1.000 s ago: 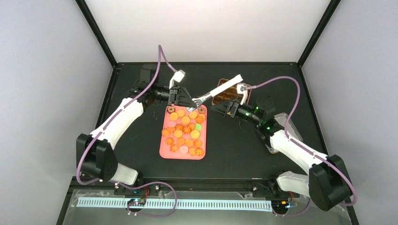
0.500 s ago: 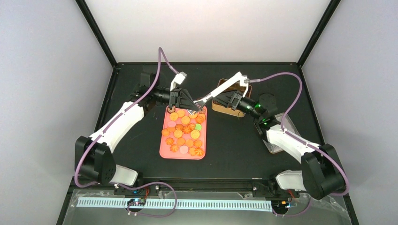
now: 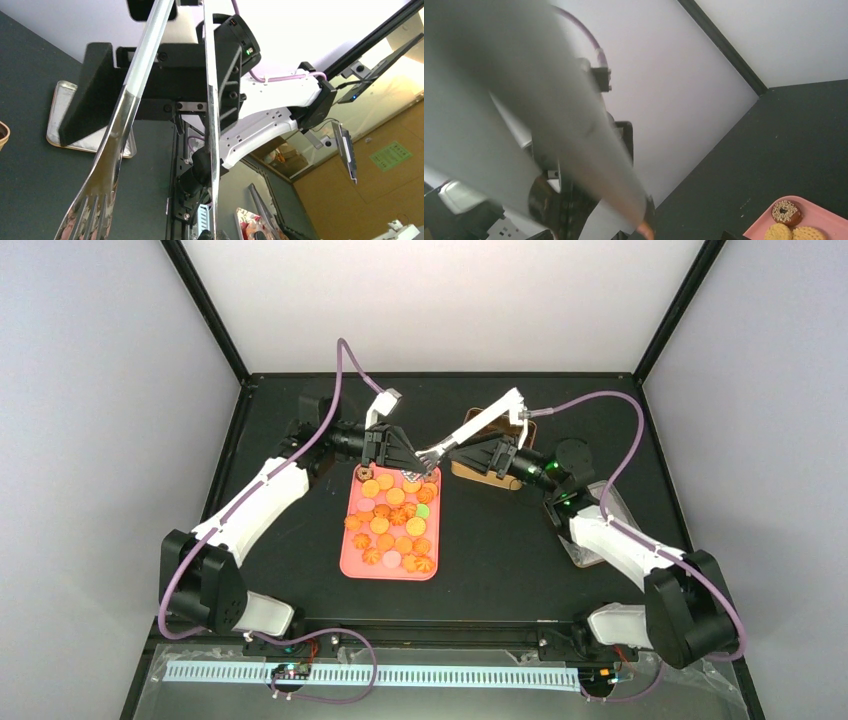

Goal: Pack the cookies
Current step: Pass from the left arm to the right

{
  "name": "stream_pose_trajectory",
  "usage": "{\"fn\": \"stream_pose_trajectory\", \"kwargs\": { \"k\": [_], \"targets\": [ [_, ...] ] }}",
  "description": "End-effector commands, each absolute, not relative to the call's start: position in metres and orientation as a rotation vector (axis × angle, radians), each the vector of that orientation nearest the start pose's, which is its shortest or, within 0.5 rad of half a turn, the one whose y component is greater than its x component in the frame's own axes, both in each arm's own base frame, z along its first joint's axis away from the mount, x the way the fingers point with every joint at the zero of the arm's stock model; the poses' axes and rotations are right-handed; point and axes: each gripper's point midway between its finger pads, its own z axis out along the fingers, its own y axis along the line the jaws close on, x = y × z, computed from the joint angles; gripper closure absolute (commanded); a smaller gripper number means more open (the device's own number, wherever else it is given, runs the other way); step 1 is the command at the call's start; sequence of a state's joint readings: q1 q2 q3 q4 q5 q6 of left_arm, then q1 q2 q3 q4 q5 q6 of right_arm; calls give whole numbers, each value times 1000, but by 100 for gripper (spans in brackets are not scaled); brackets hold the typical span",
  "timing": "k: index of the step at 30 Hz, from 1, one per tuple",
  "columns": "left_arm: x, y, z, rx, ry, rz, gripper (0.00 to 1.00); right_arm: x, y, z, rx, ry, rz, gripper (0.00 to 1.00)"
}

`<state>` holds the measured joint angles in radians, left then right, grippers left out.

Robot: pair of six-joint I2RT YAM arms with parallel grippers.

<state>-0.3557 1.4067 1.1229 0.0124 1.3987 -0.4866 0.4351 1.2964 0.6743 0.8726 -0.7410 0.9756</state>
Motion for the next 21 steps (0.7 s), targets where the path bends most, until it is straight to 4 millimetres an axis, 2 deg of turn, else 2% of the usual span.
{"fn": "stream_pose_trajectory", "kwargs": {
  "k": [1,3,7,10,16,21],
  "targets": [
    [253,-276,355,969,1712,-1825,99,275,261,323,-396,1572,1577,10],
    [254,-276,358,968,1708,-1822,99,271,259,315,-398,1594,1566,8],
    [253,-275,360,975,1702,-1822,98,262,255,319,-413,1574,1559,1],
    [251,-275,355,981,1703,-1820,99,265,251,332,-386,1540,1549,0],
    [245,-273,342,1013,1704,-1801,99,280,242,370,-343,1411,1638,0],
    [241,-272,333,1042,1705,-1776,98,289,249,379,-369,1416,1659,1]
  ]
}}
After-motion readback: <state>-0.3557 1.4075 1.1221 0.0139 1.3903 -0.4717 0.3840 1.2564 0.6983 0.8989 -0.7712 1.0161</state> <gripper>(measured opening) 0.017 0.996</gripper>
